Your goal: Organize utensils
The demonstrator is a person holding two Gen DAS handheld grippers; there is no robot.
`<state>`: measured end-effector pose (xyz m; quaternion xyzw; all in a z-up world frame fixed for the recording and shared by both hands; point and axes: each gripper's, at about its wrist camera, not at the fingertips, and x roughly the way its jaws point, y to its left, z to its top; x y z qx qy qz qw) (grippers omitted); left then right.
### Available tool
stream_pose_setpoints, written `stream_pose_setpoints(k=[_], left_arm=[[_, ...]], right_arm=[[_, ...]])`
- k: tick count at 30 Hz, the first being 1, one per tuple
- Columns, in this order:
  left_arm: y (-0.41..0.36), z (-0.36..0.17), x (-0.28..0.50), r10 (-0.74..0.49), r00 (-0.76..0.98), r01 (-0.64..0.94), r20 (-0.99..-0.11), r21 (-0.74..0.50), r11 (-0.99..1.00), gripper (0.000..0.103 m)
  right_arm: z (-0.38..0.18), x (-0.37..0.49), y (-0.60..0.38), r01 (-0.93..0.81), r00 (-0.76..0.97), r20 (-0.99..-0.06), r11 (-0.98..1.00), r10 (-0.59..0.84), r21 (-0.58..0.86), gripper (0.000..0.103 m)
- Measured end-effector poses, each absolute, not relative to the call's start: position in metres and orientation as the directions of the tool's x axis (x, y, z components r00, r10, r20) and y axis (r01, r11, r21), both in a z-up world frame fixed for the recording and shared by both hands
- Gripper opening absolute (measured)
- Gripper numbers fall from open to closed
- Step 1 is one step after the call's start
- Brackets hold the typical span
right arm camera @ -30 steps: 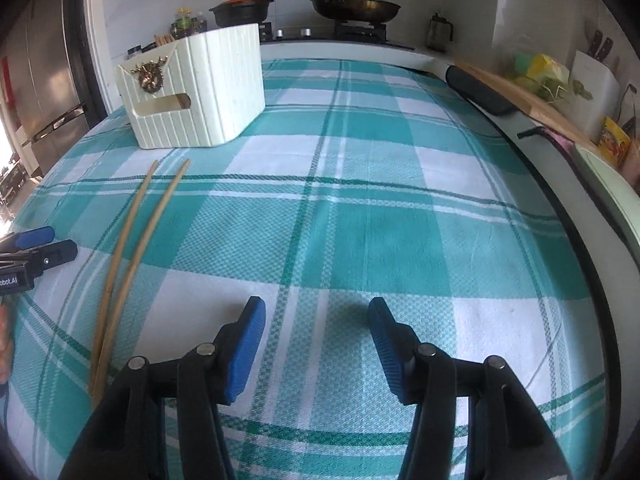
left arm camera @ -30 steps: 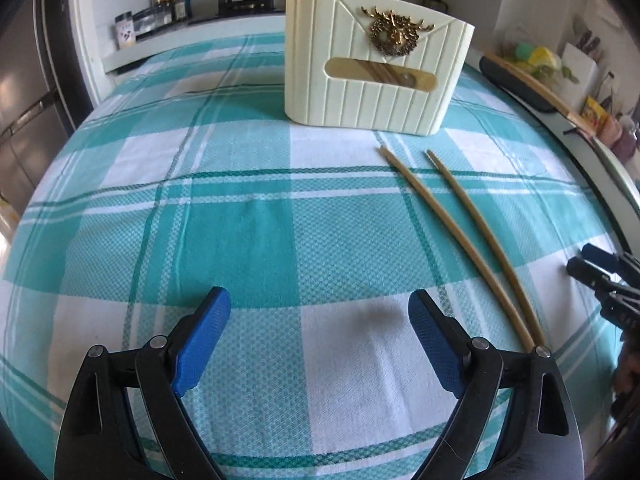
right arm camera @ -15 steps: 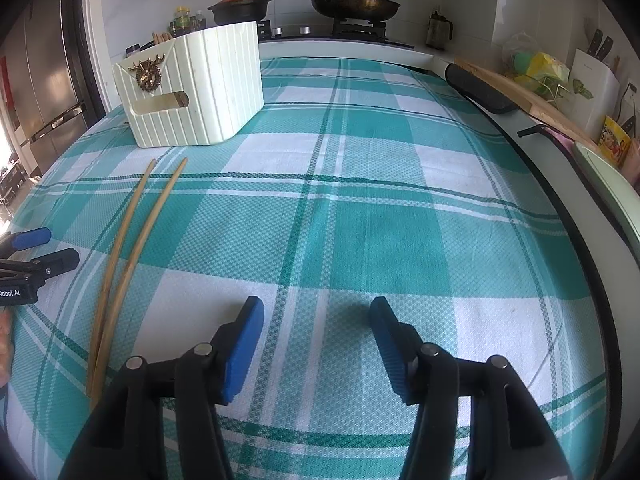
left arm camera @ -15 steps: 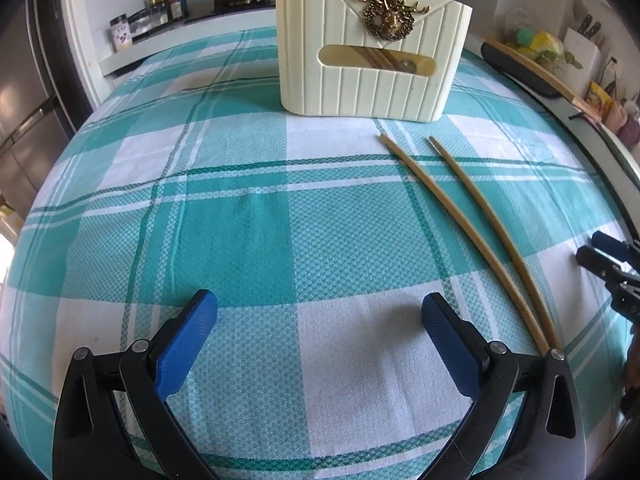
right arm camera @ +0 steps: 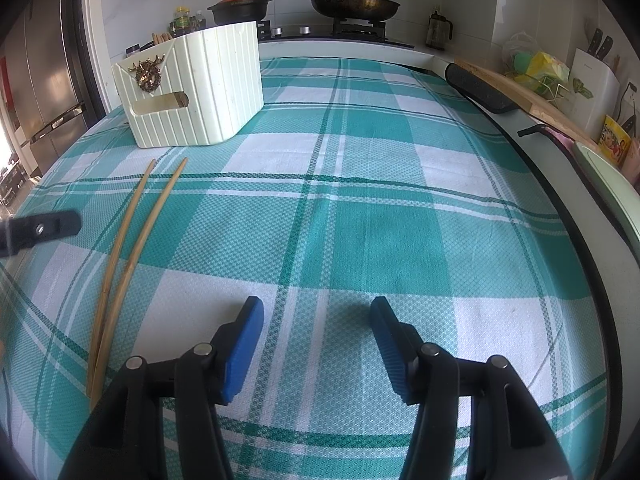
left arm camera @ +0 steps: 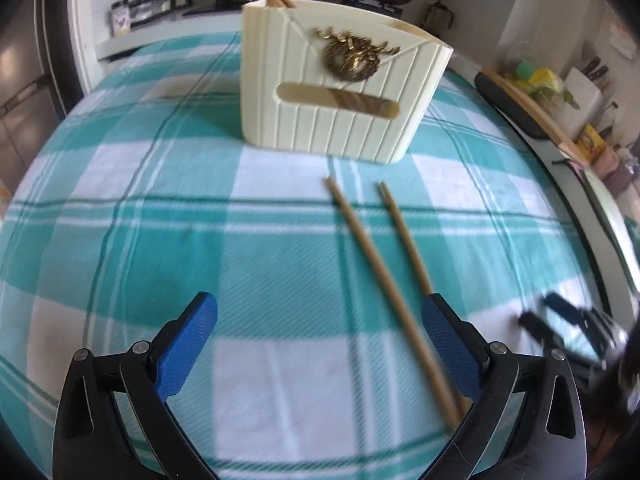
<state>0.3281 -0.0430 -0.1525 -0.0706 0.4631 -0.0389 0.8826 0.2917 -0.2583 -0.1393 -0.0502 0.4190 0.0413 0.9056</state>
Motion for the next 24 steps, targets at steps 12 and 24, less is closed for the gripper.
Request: stream_pose_setpoints(k=[12,24], left_arm=[[-0.072,-0.174,0.321,-0.050,0.582,0.077,-0.811,-0.006,0.997,0.071],[-0.044,-0.162,0.298,-0.187,0.558,0.201,-0.808,-0.087,0.976,0.019]], right_arm=[[-0.140,0.291,-0.259,-0.118,0.645,-0.763,0.992,0.035,-0.055,0.057],[-0.114,0.288,-0.192,-0.300,0.591,-0.754,0.946,0.286,0.124,0.054]])
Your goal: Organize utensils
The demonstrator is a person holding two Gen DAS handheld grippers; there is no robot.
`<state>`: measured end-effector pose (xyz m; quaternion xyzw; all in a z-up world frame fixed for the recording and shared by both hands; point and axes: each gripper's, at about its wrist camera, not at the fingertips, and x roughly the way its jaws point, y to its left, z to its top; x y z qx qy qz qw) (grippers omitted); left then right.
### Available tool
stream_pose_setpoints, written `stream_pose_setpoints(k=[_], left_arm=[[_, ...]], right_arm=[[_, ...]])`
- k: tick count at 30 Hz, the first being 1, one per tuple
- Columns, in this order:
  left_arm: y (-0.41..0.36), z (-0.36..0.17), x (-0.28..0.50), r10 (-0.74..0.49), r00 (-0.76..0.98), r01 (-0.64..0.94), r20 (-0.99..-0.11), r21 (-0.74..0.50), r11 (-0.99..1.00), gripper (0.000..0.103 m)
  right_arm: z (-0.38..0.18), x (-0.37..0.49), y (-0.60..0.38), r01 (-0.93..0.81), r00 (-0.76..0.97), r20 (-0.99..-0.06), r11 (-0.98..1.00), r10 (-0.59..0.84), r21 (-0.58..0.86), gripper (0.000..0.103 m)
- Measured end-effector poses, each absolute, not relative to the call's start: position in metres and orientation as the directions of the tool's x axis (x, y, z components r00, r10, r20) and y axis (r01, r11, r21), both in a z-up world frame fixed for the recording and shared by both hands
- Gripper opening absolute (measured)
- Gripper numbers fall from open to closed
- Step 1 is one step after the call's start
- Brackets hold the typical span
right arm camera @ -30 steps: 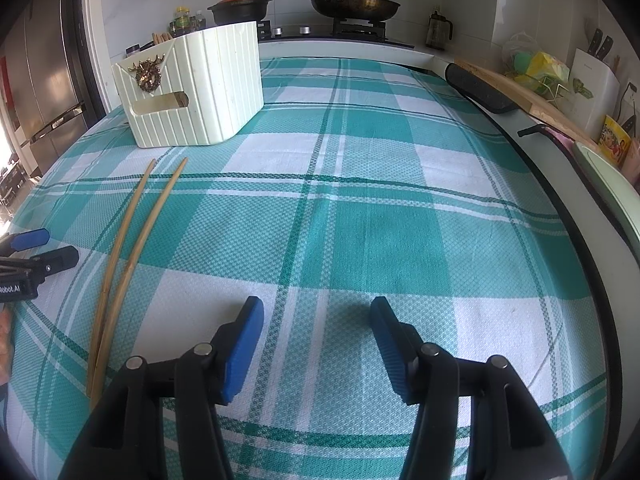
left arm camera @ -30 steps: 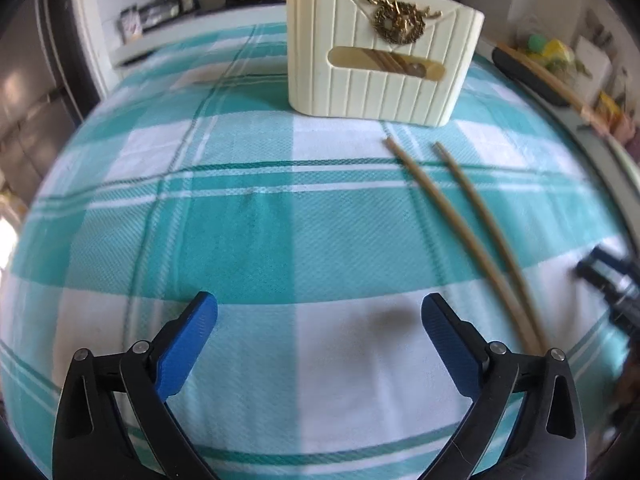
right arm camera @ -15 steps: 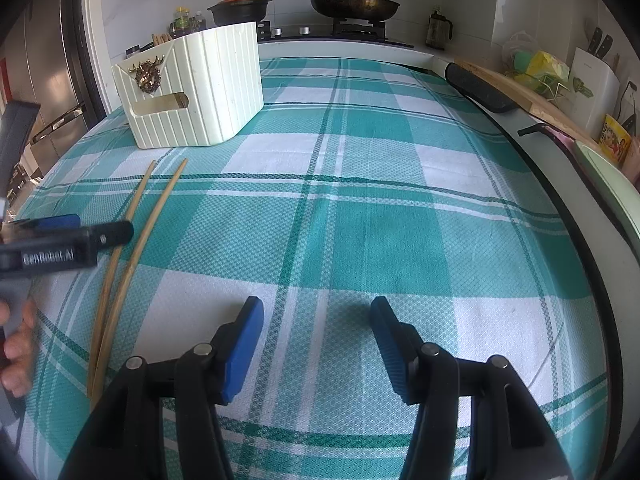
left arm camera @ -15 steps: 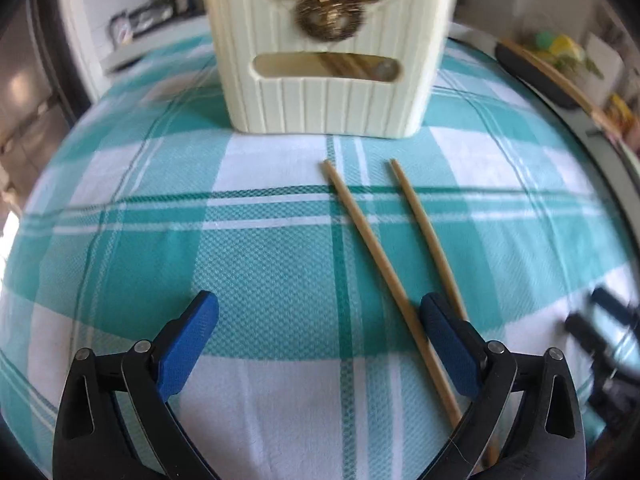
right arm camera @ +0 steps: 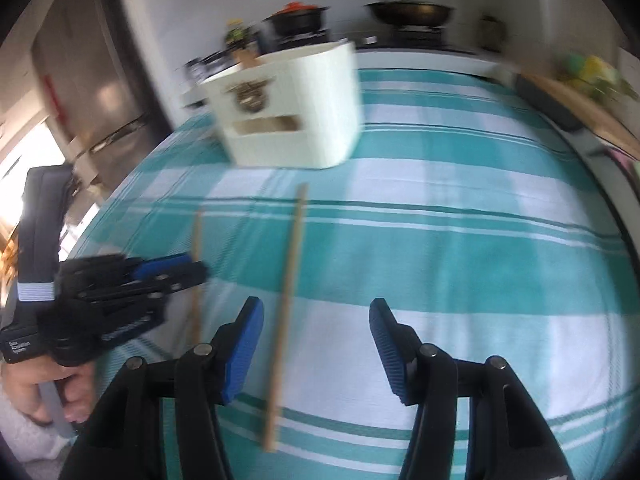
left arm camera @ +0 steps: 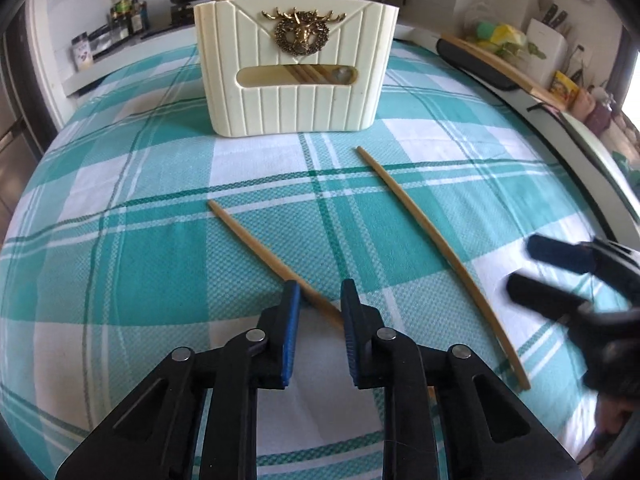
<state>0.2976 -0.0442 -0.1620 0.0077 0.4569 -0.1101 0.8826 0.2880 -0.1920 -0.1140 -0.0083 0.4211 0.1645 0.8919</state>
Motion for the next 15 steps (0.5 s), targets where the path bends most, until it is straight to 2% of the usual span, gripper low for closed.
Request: stream_pose_setpoints(k=[1,2,3,5,6,7,8,10,11,12,15], left_arm=[[-0.043,-0.162,0.298,-0.192,0.556,0.216,-0.809,-0.083,0.973,0.019],[-0.043,-0.162,0.298,-0.199,0.550,0.240,-0.811,-0.074,0.968,0.019],[-0.043,-0.162,0.299,-0.198,0.545,0.249,-0.815,-0.068,0.966,0.020],[-0.040,-0.160,0.299,-0.180,0.533,0.232,-0.827,-0.062,0.971,0.024],[-0.038,-0.161,0.299,-0.184,0.526,0.217,-0.830,-0.077,0.973,0.032],[-0.038,-0.163,0.298,-0.198,0.519,0.202,-0.832,-0.105,0.974,0.039],[-0.039,-0.165,0.295,-0.216,0.518,0.185,-0.828,-0.138,0.973,0.051],[-0.048,-0.166,0.290,-0.193,0.537,0.176,-0.821,-0.114,0.978,0.052],[-0.054,-0.167,0.288,-0.170,0.546,0.183,-0.821,-0.081,0.980,0.041],[-0.059,-0.166,0.285,-0.182,0.544,0.210,-0.819,-0.077,0.975,0.019],[-0.062,-0.162,0.279,-0.214,0.511,0.272,-0.833,-0.080,0.959,0.008]], right_arm=[[-0.117,0.291,-0.181,-0.320,0.571,-0.769,0.941,0.286,0.111,0.054],[-0.122,0.295,-0.171,-0.335,0.551,-0.789,0.938,0.271,0.088,0.047],[-0.128,0.298,-0.163,-0.349,0.532,-0.809,0.935,0.252,0.062,0.035],[-0.138,0.300,-0.153,-0.357,0.510,-0.835,0.934,0.207,0.013,0.022],[-0.138,0.298,-0.152,-0.354,0.529,-0.825,0.935,0.198,-0.002,0.014],[-0.139,0.295,-0.151,-0.339,0.526,-0.829,0.941,0.191,0.002,0.013],[-0.139,0.292,-0.152,-0.322,0.528,-0.827,0.947,0.194,0.017,0.009],[-0.141,0.285,-0.153,-0.301,0.540,-0.820,0.953,0.189,0.022,0.008],[-0.141,0.280,-0.154,-0.284,0.553,-0.816,0.959,0.169,0.006,0.007],[-0.142,0.278,-0.159,-0.272,0.558,-0.815,0.962,0.157,-0.001,0.007],[-0.142,0.268,-0.180,-0.211,0.574,-0.812,0.977,0.108,-0.019,0.007]])
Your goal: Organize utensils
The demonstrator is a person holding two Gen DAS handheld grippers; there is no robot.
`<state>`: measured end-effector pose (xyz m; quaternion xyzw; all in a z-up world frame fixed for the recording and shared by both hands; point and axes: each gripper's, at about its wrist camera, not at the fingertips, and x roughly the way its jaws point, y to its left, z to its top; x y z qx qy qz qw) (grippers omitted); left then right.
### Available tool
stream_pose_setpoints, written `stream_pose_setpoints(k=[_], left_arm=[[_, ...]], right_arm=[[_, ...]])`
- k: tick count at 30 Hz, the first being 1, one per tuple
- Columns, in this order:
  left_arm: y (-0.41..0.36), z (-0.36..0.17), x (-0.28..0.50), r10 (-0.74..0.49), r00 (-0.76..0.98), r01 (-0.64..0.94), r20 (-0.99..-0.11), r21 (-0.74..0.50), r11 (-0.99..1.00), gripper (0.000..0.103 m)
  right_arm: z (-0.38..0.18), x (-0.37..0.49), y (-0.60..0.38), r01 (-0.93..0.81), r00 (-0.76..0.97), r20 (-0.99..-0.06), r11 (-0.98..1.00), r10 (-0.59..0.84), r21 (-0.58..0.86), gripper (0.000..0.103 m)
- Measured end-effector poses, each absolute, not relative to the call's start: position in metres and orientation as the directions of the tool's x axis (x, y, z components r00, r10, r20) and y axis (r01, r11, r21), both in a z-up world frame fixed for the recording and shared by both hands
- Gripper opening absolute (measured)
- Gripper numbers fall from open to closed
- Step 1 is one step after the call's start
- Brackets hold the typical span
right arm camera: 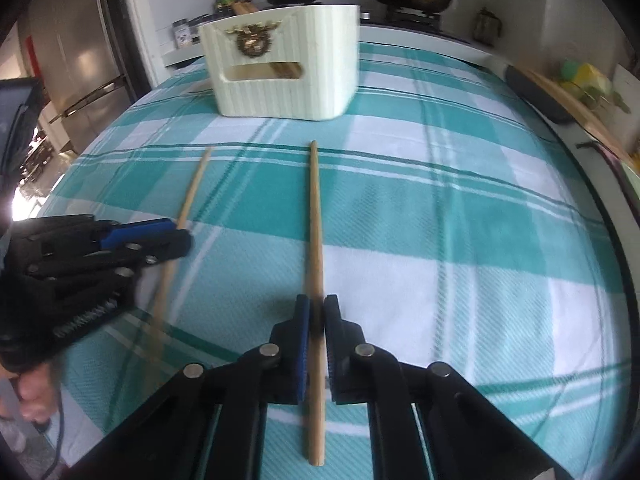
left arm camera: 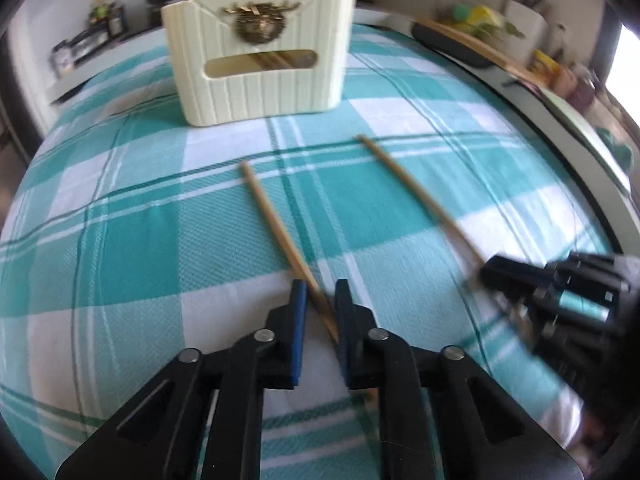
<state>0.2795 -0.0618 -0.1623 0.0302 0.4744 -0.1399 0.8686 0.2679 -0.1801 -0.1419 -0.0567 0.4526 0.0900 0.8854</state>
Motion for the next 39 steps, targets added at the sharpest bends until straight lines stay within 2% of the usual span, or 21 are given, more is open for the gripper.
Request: stream_pose_setpoints(k=[5,10,11,12,13,14,17,24,39], left_arm=[[-0.038,-0.162,0.261,-0.184,0.477,0.340,-0.859,-0.013,0.940,0.005],[-0.012,-0.162,0.256,-0.217,0.472,0.303,-0.855,-0.074,0.950,0.008],[-0.011,-0.162,0.256,-0.213,0.478,0.290,-0.852,-0.076,0.954,0.018],[-0.010,-0.162,0.256,-0.210,0.484,0.277,-0.849,-0.079,0.958,0.040],[-0.011,-0.162,0.258,-0.207,0.494,0.264,-0.844,-0.081,0.961,0.052],[-0.013,-0.163,0.259,-0.191,0.509,0.244,-0.839,-0.072,0.967,0.070],[-0.020,-0.168,0.264,-0.155,0.516,0.220,-0.843,-0.044,0.975,0.074],[-0.020,-0.174,0.267,-0.101,0.552,0.170,-0.828,-0.006,0.985,0.093],[-0.018,-0.176,0.265,-0.094,0.575,0.155,-0.813,-0.004,0.988,0.096]], right_arm=[[-0.137,0.248,-0.224,-0.135,0.577,-0.816,0.990,0.037,-0.050,0.007],[-0.134,0.240,-0.246,-0.136,0.596,-0.801,0.990,0.048,-0.042,0.009],[-0.135,0.242,-0.246,-0.143,0.598,-0.800,0.989,0.057,-0.036,0.013],[-0.134,0.244,-0.247,-0.146,0.600,-0.798,0.989,0.060,-0.035,0.031],[-0.133,0.247,-0.246,-0.144,0.603,-0.795,0.989,0.060,-0.035,0.043],[-0.132,0.249,-0.246,-0.144,0.611,-0.790,0.989,0.058,-0.038,0.062],[-0.136,0.259,-0.242,-0.171,0.604,-0.796,0.983,0.048,-0.070,0.064],[-0.141,0.266,-0.249,-0.204,0.626,-0.774,0.978,0.090,-0.052,0.070],[-0.141,0.267,-0.247,-0.203,0.629,-0.773,0.977,0.082,-0.062,0.071]])
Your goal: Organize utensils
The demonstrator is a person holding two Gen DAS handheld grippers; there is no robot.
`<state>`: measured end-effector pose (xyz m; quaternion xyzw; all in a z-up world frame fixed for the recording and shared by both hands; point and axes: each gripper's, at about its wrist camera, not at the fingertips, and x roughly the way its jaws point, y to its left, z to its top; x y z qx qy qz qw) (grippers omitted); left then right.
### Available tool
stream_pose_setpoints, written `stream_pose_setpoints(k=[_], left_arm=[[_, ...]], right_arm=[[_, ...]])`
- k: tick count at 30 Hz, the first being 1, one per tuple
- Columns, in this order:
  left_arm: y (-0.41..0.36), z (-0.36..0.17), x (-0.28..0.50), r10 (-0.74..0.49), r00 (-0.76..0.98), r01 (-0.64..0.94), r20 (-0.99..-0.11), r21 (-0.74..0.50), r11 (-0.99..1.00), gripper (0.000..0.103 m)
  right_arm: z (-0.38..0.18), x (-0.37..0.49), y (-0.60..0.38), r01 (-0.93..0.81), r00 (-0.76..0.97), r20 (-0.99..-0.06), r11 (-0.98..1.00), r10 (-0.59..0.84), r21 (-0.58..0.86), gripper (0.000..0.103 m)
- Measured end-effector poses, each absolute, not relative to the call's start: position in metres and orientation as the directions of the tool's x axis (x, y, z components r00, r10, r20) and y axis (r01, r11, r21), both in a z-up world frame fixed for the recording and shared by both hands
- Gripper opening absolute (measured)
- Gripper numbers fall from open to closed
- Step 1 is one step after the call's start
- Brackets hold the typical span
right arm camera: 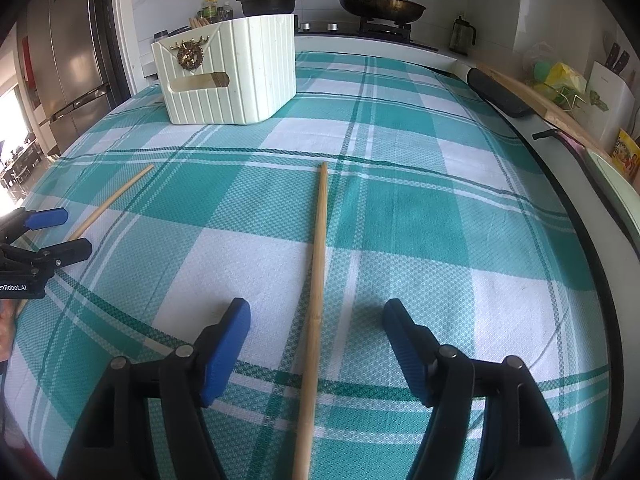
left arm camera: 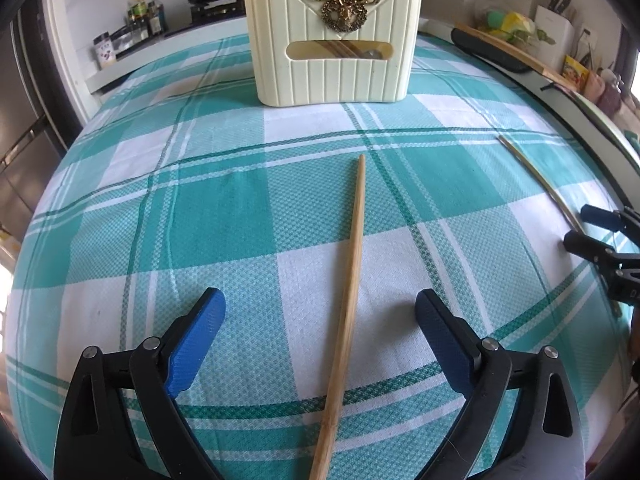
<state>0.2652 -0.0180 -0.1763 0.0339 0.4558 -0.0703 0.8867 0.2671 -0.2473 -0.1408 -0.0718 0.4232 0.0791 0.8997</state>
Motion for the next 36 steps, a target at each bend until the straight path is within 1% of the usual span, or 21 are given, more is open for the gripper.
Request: stream_pose_setpoints(k=[20,22,24,26,28,30,32,34,36], left_arm=[[-0.018,-0.176,0.264,-0.092,0.572,0.154,-0.815,-0.004,0.988,0.096],[-0.017,-0.174,0.263,-0.107,0.557,0.166,-0.824,-0.016,0.986,0.095],[-0.011,-0.167,0.265,-0.163,0.513,0.202,-0.843,-0.066,0.977,0.091],[-0.001,-0.159,0.266,-0.225,0.489,0.218,-0.843,-0.131,0.967,0.091],[0.011,-0.149,0.275,-0.286,0.456,0.239,-0.843,-0.193,0.952,0.091],[0.014,-0.148,0.286,-0.304,0.417,0.261,-0.856,-0.208,0.943,0.091],[0.009,-0.151,0.301,-0.284,0.386,0.293,-0.877,-0.176,0.940,0.091],[0.000,-0.156,0.310,-0.248,0.372,0.313,-0.895,-0.130,0.941,0.088],[-0.009,-0.162,0.321,-0.225,0.347,0.326,-0.911,-0.108,0.939,0.079]], right_arm=[[-0.142,0.267,-0.246,-0.203,0.631,-0.772,0.977,0.082,-0.063,0.071],[-0.142,0.267,-0.246,-0.204,0.630,-0.772,0.977,0.083,-0.061,0.071],[-0.142,0.266,-0.247,-0.205,0.626,-0.775,0.978,0.093,-0.049,0.071],[-0.140,0.266,-0.248,-0.223,0.604,-0.791,0.973,0.095,-0.053,0.071],[-0.137,0.268,-0.250,-0.255,0.539,-0.835,0.966,0.108,-0.039,0.071],[-0.133,0.275,-0.251,-0.283,0.470,-0.875,0.959,0.117,-0.024,0.071],[-0.132,0.285,-0.251,-0.298,0.422,-0.899,0.954,0.119,-0.014,0.070],[-0.132,0.297,-0.248,-0.307,0.393,-0.912,0.952,0.119,-0.008,0.067],[-0.130,0.314,-0.243,-0.315,0.389,-0.914,0.949,0.113,-0.017,0.053]])
